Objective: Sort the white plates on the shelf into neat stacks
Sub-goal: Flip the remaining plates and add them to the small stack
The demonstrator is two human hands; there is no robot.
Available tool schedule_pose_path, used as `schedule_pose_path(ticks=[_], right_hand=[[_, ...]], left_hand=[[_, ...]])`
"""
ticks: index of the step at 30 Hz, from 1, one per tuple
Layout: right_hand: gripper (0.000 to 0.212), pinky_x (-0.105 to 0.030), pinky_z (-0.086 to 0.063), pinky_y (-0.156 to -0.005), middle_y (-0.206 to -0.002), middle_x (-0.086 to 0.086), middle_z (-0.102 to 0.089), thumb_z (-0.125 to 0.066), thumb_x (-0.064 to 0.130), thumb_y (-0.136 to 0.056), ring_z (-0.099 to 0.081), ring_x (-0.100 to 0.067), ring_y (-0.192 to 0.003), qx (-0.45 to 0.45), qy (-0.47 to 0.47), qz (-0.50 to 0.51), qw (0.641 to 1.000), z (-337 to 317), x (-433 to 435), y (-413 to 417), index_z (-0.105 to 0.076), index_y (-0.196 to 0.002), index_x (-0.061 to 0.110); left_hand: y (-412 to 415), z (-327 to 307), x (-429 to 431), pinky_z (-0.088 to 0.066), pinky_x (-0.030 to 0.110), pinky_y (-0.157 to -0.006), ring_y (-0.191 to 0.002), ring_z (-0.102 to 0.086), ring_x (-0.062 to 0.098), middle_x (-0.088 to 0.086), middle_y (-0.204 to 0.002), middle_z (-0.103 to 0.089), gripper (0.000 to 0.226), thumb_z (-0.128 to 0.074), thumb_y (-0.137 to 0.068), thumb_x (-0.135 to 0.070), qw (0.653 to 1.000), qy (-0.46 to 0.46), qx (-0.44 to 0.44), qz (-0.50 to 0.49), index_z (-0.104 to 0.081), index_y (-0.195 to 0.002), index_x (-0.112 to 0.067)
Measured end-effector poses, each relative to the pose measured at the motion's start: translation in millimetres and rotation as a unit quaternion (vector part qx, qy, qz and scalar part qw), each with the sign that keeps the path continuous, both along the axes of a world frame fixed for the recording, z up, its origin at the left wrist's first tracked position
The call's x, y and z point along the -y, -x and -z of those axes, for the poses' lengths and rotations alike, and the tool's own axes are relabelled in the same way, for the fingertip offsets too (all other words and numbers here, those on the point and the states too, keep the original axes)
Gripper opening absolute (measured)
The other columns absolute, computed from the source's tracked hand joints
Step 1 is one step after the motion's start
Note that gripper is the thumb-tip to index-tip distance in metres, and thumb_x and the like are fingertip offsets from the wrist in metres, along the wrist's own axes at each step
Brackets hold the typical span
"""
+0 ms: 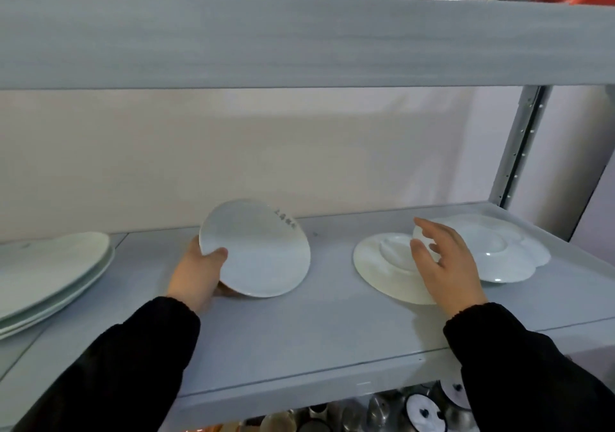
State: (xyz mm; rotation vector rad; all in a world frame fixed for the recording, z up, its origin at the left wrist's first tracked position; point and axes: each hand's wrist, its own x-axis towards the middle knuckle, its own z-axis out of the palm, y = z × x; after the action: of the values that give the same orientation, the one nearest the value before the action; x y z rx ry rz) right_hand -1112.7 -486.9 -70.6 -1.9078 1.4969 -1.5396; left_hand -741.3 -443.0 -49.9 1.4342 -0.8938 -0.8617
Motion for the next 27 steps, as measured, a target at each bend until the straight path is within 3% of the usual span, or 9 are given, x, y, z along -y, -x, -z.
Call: schedule_pose_path(ticks=[2, 5, 8, 12, 17, 20, 24, 27], right_hand=[[0.042, -0.043, -0.045, -0.102, -0.130, 0.009, -0.051, -0.051, 0.043, -0.089, -0.052, -0.012, -0.116, -0.006, 0.000, 0.001, 1.000, 1, 0, 0, -0.053, -0.131, 0.039], [0.039, -0.043, -0.044, -0.103, -0.131, 0.008, -0.051, -0.055, 0.035, -0.092, -0.052, -0.013, -0.116, -0.013, -0.003, 0.004, 1.000, 2, 1, 0, -0.054, -0.131, 0.038], [0.040, -0.042, -0.043, -0.104, -0.130, 0.009, -0.052, -0.057, 0.033, -0.092, -0.051, -0.013, -0.119, -0.034, -0.009, 0.005, 0.999, 2, 1, -1, -0.054, -0.131, 0.036], [0.040, -0.042, -0.042, -0.106, -0.131, 0.005, -0.053, -0.060, 0.030, -0.091, -0.050, -0.014, -0.120, -0.070, -0.015, 0.013, 0.997, 2, -2, -2, -0.056, -0.131, 0.030], [0.051, -0.029, -0.036, -0.100, -0.129, 0.006, -0.055, -0.050, 0.047, -0.082, -0.048, -0.012, -0.120, -0.111, -0.027, 0.019, 0.993, 0, -6, -4, -0.059, -0.128, 0.025], [0.042, -0.025, -0.033, -0.098, -0.129, 0.006, -0.055, -0.055, 0.040, -0.088, -0.048, -0.012, -0.121, -0.132, -0.030, 0.020, 0.991, 1, -4, -3, -0.060, -0.127, 0.025], [0.041, -0.025, -0.034, -0.096, -0.130, 0.009, -0.053, -0.057, 0.039, -0.089, -0.047, -0.010, -0.120, -0.147, -0.053, 0.018, 0.988, 3, -1, -3, -0.058, -0.128, 0.028], [0.041, -0.027, -0.037, -0.099, -0.130, 0.011, -0.052, -0.057, 0.039, -0.089, -0.047, -0.009, -0.120, -0.158, -0.062, 0.011, 0.985, 3, -3, -4, -0.058, -0.128, 0.027]], left_hand=[[-8, 1, -1, -0.055, 0.053, -0.080, -0.099, -0.062, 0.032, 0.007, -0.113, -0.064, 0.040, -0.062, -0.080, -0.017, 0.999, -0.016, 0.051, -0.001, -0.051, -0.118, -0.024], [-14, 2, -3, -0.044, 0.032, -0.082, -0.100, -0.055, 0.026, 0.007, -0.114, -0.057, 0.048, -0.061, -0.084, -0.008, 0.969, -0.046, 0.243, -0.006, -0.045, -0.128, -0.019], [-17, 6, -2, -0.035, 0.028, -0.101, -0.130, -0.044, 0.023, 0.004, -0.149, -0.040, 0.073, -0.060, -0.083, -0.010, 0.936, -0.091, 0.337, 0.051, -0.031, -0.149, -0.019], [-17, 7, -3, -0.034, 0.026, -0.102, -0.130, -0.043, 0.019, -0.001, -0.150, -0.040, 0.070, -0.056, -0.083, -0.011, 0.938, -0.090, 0.325, 0.083, -0.034, -0.148, -0.024], [-20, 5, -8, -0.036, 0.026, -0.099, -0.126, -0.047, 0.017, -0.005, -0.145, -0.046, 0.067, -0.054, -0.081, -0.015, 0.941, -0.083, 0.313, 0.094, -0.040, -0.146, -0.028], [-20, 5, -8, -0.037, 0.029, -0.102, -0.125, -0.049, 0.014, -0.010, -0.141, -0.051, 0.065, -0.053, -0.079, -0.026, 0.940, -0.064, 0.319, 0.103, -0.043, -0.143, -0.029], [-20, 7, -6, -0.033, 0.027, -0.104, -0.127, -0.048, 0.011, -0.014, -0.138, -0.051, 0.057, -0.054, -0.087, -0.022, 0.937, -0.048, 0.325, 0.120, -0.044, -0.143, -0.027], [-23, 10, -4, -0.034, 0.032, -0.109, -0.126, -0.049, 0.009, -0.018, -0.133, -0.053, 0.067, -0.051, -0.073, -0.034, 0.933, -0.044, 0.326, 0.144, -0.046, -0.140, -0.031]])
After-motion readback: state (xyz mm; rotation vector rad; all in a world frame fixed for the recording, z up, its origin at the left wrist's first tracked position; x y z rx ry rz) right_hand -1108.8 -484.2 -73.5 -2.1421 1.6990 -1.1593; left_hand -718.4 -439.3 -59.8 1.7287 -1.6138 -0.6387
